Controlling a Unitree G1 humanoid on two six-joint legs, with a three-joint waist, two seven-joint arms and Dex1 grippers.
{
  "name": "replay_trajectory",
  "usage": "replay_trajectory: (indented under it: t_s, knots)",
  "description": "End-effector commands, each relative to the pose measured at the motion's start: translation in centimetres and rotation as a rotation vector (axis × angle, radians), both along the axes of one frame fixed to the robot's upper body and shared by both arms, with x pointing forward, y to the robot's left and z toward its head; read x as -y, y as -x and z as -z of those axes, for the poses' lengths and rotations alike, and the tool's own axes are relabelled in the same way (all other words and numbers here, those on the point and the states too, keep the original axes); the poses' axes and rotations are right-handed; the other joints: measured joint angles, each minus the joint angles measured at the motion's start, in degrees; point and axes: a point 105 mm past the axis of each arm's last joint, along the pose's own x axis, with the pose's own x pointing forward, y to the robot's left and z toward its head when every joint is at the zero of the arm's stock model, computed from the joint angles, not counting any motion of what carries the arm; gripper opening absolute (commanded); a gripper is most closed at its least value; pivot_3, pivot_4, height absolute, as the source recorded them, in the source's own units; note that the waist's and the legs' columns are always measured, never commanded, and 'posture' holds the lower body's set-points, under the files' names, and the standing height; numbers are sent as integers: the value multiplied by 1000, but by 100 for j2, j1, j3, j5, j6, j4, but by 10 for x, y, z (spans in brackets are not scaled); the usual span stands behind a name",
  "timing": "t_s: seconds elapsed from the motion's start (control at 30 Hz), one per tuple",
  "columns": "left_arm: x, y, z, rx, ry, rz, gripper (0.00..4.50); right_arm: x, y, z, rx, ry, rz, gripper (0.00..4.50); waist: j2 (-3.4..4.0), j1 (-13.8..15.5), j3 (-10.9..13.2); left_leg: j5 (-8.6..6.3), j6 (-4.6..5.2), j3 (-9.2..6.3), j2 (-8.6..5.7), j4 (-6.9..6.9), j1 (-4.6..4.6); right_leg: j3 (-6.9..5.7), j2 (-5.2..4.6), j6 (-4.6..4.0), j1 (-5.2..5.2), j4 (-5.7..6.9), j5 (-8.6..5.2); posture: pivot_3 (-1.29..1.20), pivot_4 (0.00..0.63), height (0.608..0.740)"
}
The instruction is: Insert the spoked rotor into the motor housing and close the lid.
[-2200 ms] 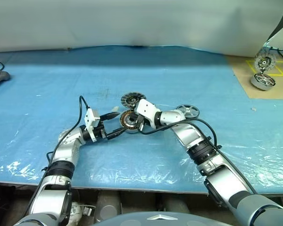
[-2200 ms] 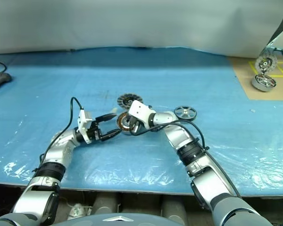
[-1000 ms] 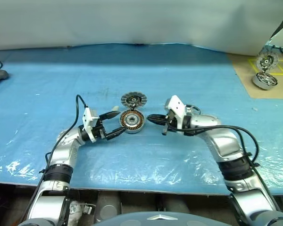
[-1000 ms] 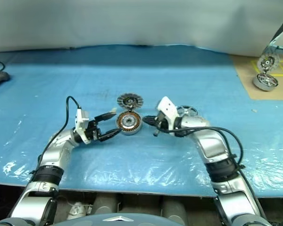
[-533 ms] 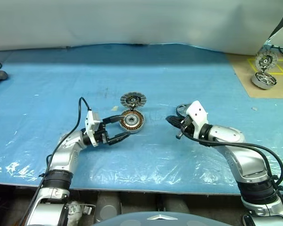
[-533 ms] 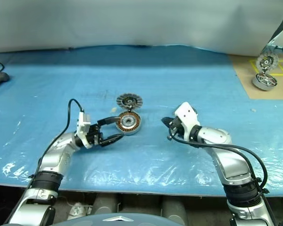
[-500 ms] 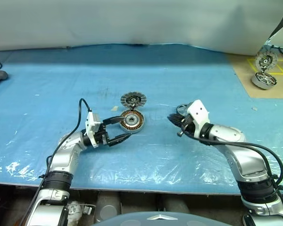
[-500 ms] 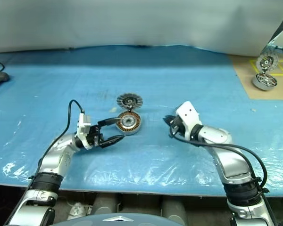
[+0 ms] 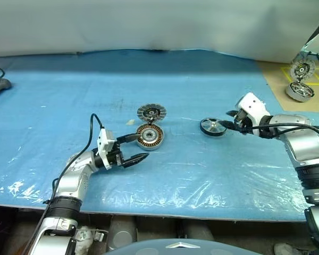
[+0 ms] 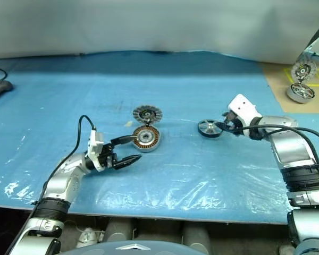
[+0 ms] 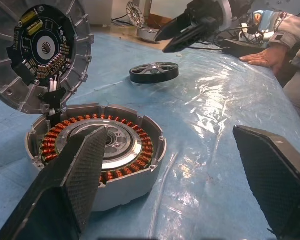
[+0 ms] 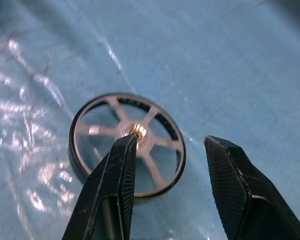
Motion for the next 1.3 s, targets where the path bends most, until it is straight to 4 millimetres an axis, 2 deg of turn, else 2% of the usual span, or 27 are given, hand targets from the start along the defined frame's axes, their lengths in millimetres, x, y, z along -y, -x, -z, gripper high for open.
replay_trajectory:
  t_s: [0.03, 0.13, 0.33, 0.53, 0.87, 1.0, 1.3]
  knots:
    - [1, -2, -9, 39, 10, 4, 4333, 3, -8, -6, -5, 105, -97, 2233, 0, -23, 0, 0, 1, 1, 1, 6, 2, 2, 0, 0, -1, 7, 0, 0, 150, 740]
    - [4, 2, -6, 47, -8, 24, 4333, -8, -11, -7, -21, 148, -197, 2233, 1, -28, 0, -4, 9, 1, 4, 19, 2, 2, 0, -19, -2, 21, -9, 0, 150, 740]
    - [7, 6, 1, 54, -38, 18, 4333, -18, -24, 0, -18, 230, -271, 2233, 1, -12, 0, -1, 42, 1, 7, 33, -2, 1, 0, -29, -1, 27, -12, 0, 150, 740]
    - [1, -7, 10, 51, -74, -43, 4333, -27, -27, 7, -39, 252, -324, 2233, 1, 0, 0, -1, 46, 0, 10, 48, -10, -4, 0, -31, 0, 34, -12, 0, 150, 740]
    - [-16, -35, 9, 22, -62, -123, 4333, -20, -21, 12, -71, 230, -312, 2233, 1, -1, 0, -6, 39, 0, 10, 75, 7, 8, -2, -36, -3, 92, -15, 0, 150, 740]
    - [-16, -35, 8, 19, -43, -109, 4333, -20, -21, 8, -76, 201, -306, 2233, 1, -1, 0, -6, 40, 3, 8, 78, 5, 13, -4, -36, -4, 92, -15, 0, 150, 740]
    - [-15, -32, 6, 35, -43, -102, 4333, -11, -30, 14, -51, 213, -224, 2233, 0, -2, 0, -6, 39, 3, 10, 76, 0, 8, -3, -41, -10, 93, -18, 0, 150, 740]
